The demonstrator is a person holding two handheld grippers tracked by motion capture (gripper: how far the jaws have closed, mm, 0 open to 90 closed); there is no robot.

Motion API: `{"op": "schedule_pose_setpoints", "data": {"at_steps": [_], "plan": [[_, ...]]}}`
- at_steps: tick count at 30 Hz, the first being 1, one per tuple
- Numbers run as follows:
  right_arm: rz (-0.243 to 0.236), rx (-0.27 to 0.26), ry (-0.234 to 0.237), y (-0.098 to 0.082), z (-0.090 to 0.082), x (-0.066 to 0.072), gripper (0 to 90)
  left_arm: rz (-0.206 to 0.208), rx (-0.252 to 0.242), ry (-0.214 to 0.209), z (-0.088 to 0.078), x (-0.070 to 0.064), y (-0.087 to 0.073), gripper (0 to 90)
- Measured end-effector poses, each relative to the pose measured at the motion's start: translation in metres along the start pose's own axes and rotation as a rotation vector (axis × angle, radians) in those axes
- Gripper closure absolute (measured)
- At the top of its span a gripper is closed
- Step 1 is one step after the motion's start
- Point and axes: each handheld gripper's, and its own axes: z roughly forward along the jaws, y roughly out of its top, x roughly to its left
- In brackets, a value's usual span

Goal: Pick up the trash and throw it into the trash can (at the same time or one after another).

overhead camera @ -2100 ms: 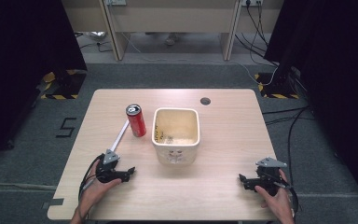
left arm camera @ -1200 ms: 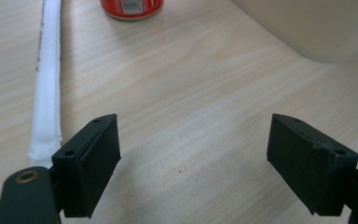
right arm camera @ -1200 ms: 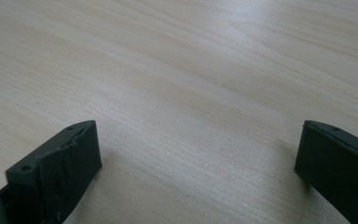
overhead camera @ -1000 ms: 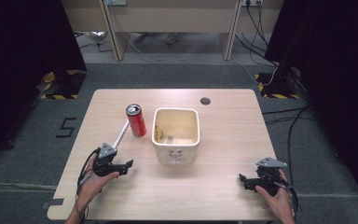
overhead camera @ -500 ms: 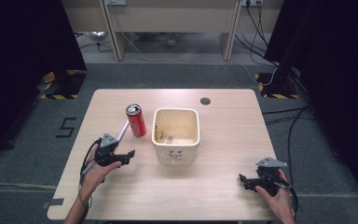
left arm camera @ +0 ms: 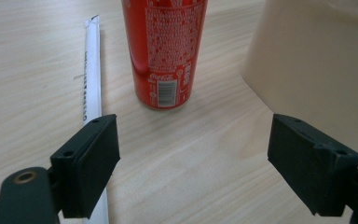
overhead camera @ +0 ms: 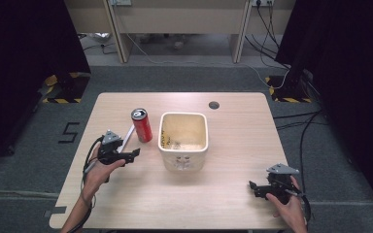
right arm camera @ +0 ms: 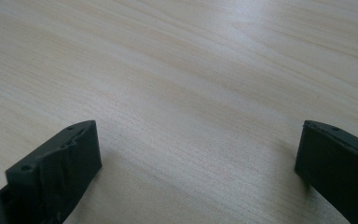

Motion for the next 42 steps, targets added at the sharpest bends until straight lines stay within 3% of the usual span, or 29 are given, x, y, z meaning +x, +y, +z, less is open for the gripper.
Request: {"op": "schedule_pose_setpoints", "data": {"at_steps": [14,25,42], "plan": [[0.000,0.000,0.000,0.000,0.000,0.000,0.2,0.005,-0.027,0.013,0.010,0.004,0.033,16.2],[0.000,0.000,0.000,0.000,0.000,0.000,0.2,0.025,-0.028,0.026,0.021,0.004,0.051,16.3],[0.000,0.000,0.002,0.000,0.000,0.000,0.2,0.023,-0.028,0.042,0.040,0.005,0.071,18.2]]}}
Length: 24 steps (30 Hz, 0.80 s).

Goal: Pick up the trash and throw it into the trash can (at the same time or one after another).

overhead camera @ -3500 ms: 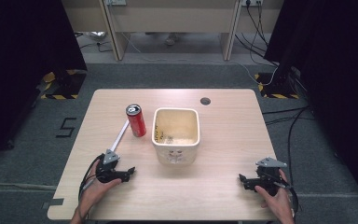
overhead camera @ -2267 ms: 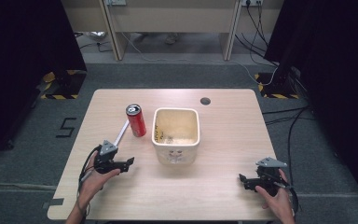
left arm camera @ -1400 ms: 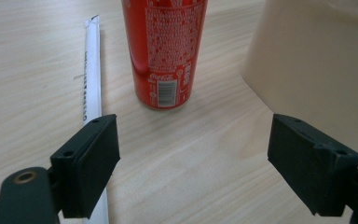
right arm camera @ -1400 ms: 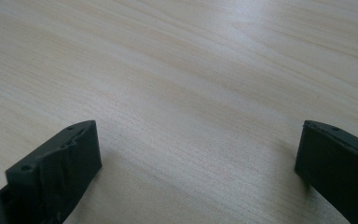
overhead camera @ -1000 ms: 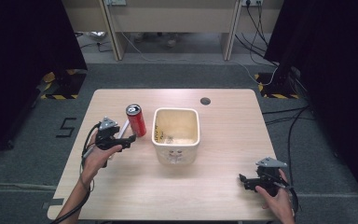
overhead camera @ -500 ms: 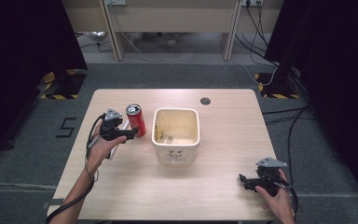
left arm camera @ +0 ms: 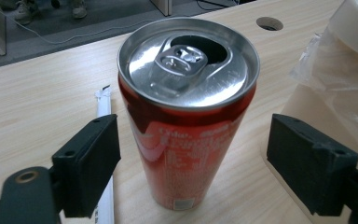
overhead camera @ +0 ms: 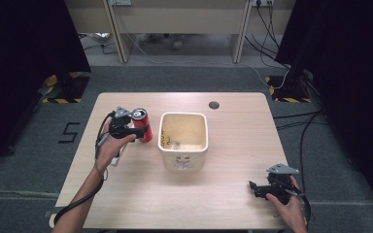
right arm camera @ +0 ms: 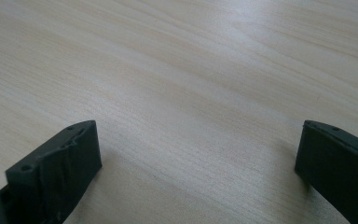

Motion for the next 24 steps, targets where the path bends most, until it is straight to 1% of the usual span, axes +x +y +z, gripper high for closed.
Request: {"op": "schedule_pose_setpoints", "data": {"at_steps": [9,11,15,16,20,22,24], "plan": [[0.000,0.000,0.001,0.000,0.000,0.000,0.2,0.012,0.008,0.007,0.010,0.000,0.004,24.5],[0.000,0.000,0.001,0.000,0.000,0.000,0.2,0.009,0.004,0.009,0.012,0.001,0.004,29.0],[-0.001,0.000,0.001,0.000,0.000,0.000,0.2,0.002,-0.006,-0.001,0.014,0.002,0.006,32.6],[-0.003,-0.001,0.000,0.000,0.000,0.000,0.2,0.009,-0.006,-0.003,0.015,0.002,0.006,33.4],[-0.003,-0.002,0.001,0.000,0.000,0.000,0.2,0.032,-0.008,0.004,0.014,0.000,0.007,34.1],[-0.003,-0.002,0.002,0.000,0.000,0.000,0.2,0.021,-0.022,-0.017,0.009,-0.002,0.009,34.3],[-0.003,0.000,0.002,0.000,0.000,0.000,0.2,0.022,-0.021,-0.024,0.006,-0.002,0.010,34.3]]}}
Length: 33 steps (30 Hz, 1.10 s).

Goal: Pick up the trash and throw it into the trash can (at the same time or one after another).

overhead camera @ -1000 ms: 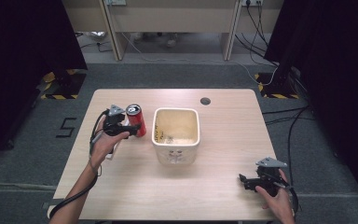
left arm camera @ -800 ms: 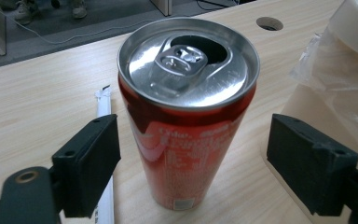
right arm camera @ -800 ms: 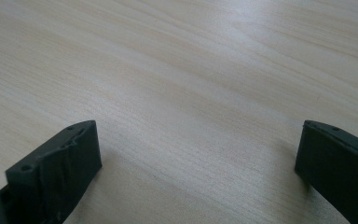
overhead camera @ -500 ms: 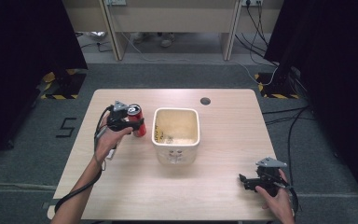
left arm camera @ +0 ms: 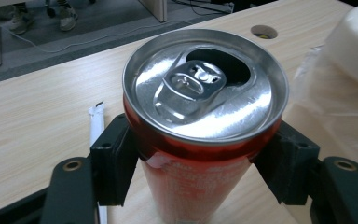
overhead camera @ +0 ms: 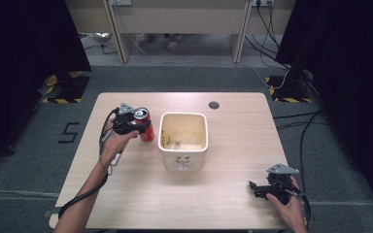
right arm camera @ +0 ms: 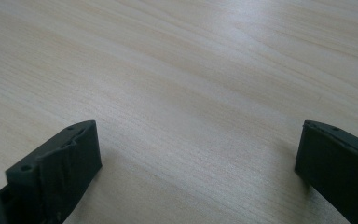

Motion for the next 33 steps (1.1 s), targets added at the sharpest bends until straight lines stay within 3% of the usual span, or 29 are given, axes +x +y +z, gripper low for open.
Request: {"op": "schedule_pose_setpoints", "data": {"at_steps": [8,33], "plan": [[-0.001,0.000,0.000,0.000,0.000,0.000,0.2,0.005,-0.015,-0.044,-0.022,-0.006,0.013,34.4],[0.003,0.001,0.001,0.000,0.000,0.000,0.2,0.081,-0.026,-0.111,-0.074,-0.021,0.041,34.4]]}}
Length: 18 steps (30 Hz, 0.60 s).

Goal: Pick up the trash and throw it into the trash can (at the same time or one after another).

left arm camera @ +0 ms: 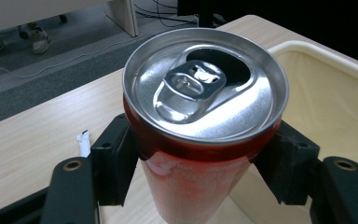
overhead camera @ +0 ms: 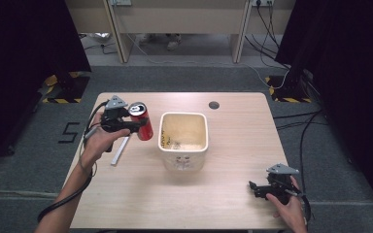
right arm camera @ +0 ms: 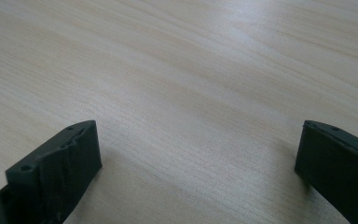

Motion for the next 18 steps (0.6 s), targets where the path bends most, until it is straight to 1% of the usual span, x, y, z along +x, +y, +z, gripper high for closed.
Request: {"op": "schedule_pose_setpoints", "data": {"at_steps": [2,4,5,11,13,18], "plan": [[-0.003,-0.001,-0.001,0.000,0.000,0.000,0.2,-0.004,-0.002,-0.014,-0.003,-0.001,0.003,34.4],[-0.003,-0.001,0.000,0.000,0.000,0.000,0.2,0.003,-0.006,-0.017,-0.007,-0.002,0.006,34.4],[0.001,0.000,0.000,0.000,0.000,0.000,0.2,0.004,-0.015,-0.025,-0.011,-0.003,0.009,34.4],[-0.003,-0.001,0.000,0.000,0.000,0.000,0.2,0.026,-0.019,-0.024,-0.020,-0.005,0.018,34.4],[-0.002,-0.001,0.000,0.000,0.000,0.000,0.2,0.035,-0.023,-0.018,-0.024,-0.006,0.021,34.4],[-0.002,-0.001,0.000,0.000,0.000,0.000,0.2,0.045,-0.038,-0.023,-0.032,-0.009,0.027,34.4]]}}
